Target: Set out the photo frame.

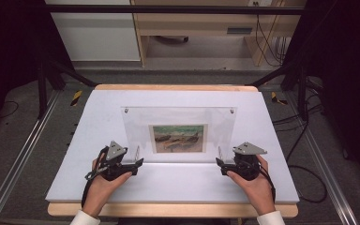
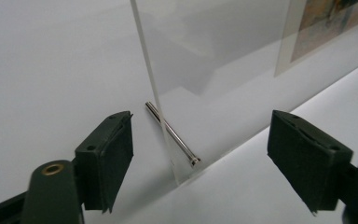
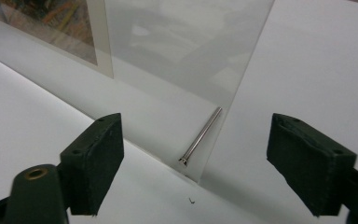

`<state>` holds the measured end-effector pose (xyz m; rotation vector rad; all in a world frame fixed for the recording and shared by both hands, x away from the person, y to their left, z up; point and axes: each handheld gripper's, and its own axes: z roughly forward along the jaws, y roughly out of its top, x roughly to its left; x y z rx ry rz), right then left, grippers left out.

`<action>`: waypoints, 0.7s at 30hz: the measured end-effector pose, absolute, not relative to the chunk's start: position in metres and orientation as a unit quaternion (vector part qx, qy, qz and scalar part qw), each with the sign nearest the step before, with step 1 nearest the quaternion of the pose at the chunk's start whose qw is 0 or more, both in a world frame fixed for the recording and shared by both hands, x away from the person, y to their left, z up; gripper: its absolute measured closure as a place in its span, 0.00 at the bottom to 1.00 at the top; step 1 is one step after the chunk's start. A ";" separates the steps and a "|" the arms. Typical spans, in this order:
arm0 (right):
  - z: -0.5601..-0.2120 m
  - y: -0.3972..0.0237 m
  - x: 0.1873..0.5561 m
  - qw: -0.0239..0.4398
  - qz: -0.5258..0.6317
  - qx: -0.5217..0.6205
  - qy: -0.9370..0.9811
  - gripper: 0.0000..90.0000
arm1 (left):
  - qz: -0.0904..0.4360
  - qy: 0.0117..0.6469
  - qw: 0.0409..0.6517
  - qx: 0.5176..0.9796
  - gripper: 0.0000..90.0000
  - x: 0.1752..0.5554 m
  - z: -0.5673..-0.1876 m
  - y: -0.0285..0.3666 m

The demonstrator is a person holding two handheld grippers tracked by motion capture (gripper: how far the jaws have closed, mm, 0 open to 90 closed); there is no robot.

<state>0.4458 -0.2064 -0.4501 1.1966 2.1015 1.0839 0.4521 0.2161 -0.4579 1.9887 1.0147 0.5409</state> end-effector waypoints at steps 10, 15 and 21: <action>-0.443 -0.222 0.430 0.257 0.406 0.429 0.765 0.10 | 0.211 0.379 0.422 0.796 0.11 0.445 -0.451 0.221; -0.442 -0.236 0.426 0.262 0.403 0.440 0.759 0.10 | 0.217 0.376 0.430 0.791 0.11 0.446 -0.447 0.233; -0.444 -0.253 0.425 0.264 0.397 0.458 0.750 0.12 | 0.228 0.385 0.428 0.785 0.11 0.449 -0.447 0.250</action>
